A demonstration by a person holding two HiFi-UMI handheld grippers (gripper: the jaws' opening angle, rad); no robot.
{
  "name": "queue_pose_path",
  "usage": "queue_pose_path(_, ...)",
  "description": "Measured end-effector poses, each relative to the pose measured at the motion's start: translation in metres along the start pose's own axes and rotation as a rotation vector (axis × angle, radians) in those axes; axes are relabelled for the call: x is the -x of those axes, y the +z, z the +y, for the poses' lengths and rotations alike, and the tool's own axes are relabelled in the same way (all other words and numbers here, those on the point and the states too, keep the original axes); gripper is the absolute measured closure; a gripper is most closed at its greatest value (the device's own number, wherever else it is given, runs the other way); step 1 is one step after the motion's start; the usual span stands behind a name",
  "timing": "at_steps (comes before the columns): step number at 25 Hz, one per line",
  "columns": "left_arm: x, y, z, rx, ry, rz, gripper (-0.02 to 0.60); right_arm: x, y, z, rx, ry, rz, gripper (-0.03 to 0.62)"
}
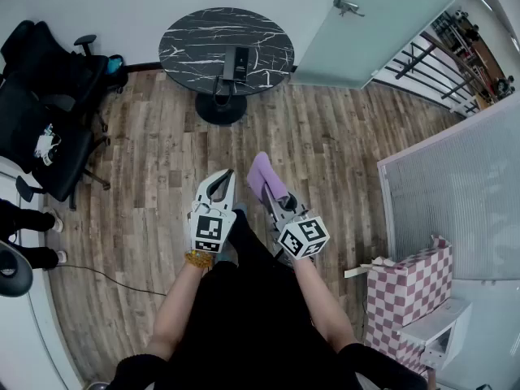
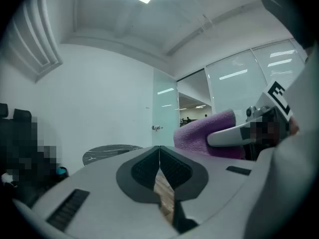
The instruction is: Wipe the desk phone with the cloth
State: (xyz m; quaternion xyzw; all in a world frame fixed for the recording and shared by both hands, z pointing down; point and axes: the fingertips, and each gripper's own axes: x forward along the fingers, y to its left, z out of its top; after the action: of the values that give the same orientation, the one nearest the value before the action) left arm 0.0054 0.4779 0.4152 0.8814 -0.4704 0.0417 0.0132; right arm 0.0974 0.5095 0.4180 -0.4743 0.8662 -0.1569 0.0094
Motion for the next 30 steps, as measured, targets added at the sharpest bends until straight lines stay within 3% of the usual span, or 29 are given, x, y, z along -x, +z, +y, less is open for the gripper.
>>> queue_pose_path(7,-0.060,-0.006,0.034,-0.009,0.009,0.032,0.568,-0.064,0.002,-0.047,0.037,-0.010,0.066,0.536)
queue_pose_path(16,-0.160,0.010,0.085,-0.073,0.002,0.089,0.568,-0.160,0.047,-0.104,0.056,0.060,0.073,0.536)
queue_pose_path(26,-0.261,0.016,0.102,-0.125,-0.073,0.120,0.568,-0.234,0.076,-0.204,0.022,0.016,0.082,0.536)
queue_pose_path(30,-0.281,0.010,0.111,-0.137,-0.061,0.145,0.568,-0.256,0.078,-0.233,0.004,0.010,0.099,0.536)
